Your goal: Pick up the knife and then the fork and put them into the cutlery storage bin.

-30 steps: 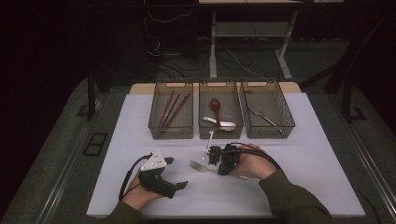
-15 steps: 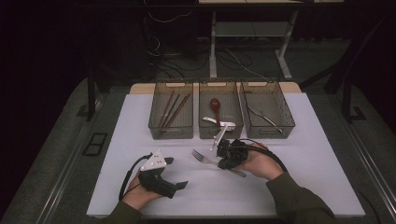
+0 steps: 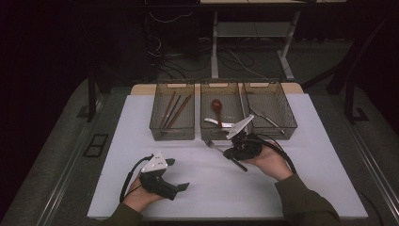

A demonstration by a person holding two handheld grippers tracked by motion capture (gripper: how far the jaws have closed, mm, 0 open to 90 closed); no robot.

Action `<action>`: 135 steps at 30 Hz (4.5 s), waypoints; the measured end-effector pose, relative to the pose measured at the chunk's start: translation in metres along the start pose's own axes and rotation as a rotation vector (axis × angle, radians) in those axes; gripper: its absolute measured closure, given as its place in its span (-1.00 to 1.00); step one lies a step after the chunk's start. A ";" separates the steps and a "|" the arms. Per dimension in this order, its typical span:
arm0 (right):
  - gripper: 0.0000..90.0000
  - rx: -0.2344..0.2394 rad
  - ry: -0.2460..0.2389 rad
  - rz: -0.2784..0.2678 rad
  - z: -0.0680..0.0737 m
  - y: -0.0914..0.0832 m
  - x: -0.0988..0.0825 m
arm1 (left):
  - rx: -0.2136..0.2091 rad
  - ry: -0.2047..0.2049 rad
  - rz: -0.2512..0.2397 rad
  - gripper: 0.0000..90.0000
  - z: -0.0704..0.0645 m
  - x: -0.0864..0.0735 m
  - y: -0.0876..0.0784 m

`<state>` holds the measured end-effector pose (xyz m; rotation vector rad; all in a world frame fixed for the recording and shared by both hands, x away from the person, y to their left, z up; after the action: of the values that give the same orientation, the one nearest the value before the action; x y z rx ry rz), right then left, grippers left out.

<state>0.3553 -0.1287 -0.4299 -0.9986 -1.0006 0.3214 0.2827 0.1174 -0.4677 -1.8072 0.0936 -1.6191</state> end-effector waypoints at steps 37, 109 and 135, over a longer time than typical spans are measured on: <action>0.84 -0.055 0.174 -0.351 -0.053 -0.062 -0.006 | -0.005 0.005 0.005 -1.00 0.000 0.000 0.001; 0.84 -0.346 0.430 -0.360 -0.193 -0.106 -0.024 | -0.005 -0.001 -0.001 -1.00 0.000 0.000 0.001; 0.84 -0.344 0.433 -0.081 -0.196 -0.066 -0.040 | -0.006 -0.001 0.002 -1.00 0.000 0.000 0.001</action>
<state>0.4816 -0.2979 -0.4297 -1.2679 -0.7074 -0.1401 0.2829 0.1165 -0.4688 -1.8119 0.1003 -1.6184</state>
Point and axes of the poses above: each handheld gripper's, and its own axes: y roughly forward along the jaws, x roughly out of its top, z roughly to its left, the point moved 5 cm from there along y, roughly forward along the jaws, and after that the axes turned 10 degrees about y, right-handed, at the moved point
